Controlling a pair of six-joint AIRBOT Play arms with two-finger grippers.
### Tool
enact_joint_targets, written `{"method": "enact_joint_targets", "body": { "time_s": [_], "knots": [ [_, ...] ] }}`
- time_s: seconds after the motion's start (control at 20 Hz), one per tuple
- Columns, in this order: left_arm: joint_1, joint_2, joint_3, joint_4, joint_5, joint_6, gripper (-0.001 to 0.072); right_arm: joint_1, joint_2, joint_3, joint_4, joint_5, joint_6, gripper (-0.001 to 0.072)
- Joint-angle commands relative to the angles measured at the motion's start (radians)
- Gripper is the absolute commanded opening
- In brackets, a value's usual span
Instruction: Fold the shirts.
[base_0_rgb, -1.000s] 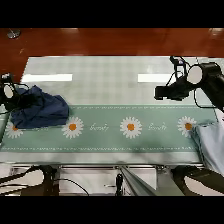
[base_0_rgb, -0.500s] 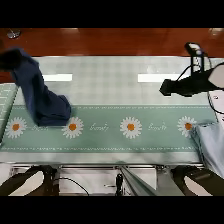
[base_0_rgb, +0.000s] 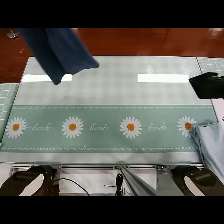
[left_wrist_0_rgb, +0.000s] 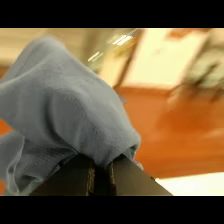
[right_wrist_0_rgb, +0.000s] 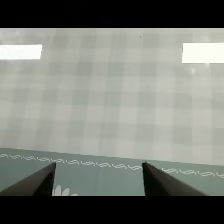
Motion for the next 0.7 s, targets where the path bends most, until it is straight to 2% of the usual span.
{"method": "enact_joint_targets", "body": {
  "time_s": [0.0,0.2,0.3,0.4,0.5,0.65],
  "knots": [
    [-0.137,0.006,0.06,-0.045,0.091,0.007,0.0022,0.0,0.092,0.0,-0.008,0.0,0.01,0.0622],
    [-0.334,0.005,-0.042,-0.044,0.05,-0.011,0.0023,0.0,0.106,0.0,-0.011,-0.001,0.01,0.0622],
    [-0.433,0.013,-0.179,-0.045,0.055,-0.014,0.0023,0.0,0.106,0.0,-0.04,-0.002,0.023,0.0622],
    [-0.512,0.039,-0.37,-0.045,0.08,-0.056,0.0023,0.0,0.106,0.0,-0.083,0.0,0.044,0.0622],
    [-0.545,0.077,-0.565,-0.049,0.113,-0.1,0.0023,0.0,0.106,0.0,-0.109,0.004,0.055,0.0622],
    [-0.5,0.138,-0.819,-0.035,0.049,-0.102,0.0023,0.0,0.102,0.0,-0.115,0.019,0.063,0.0622]
  ]
}}
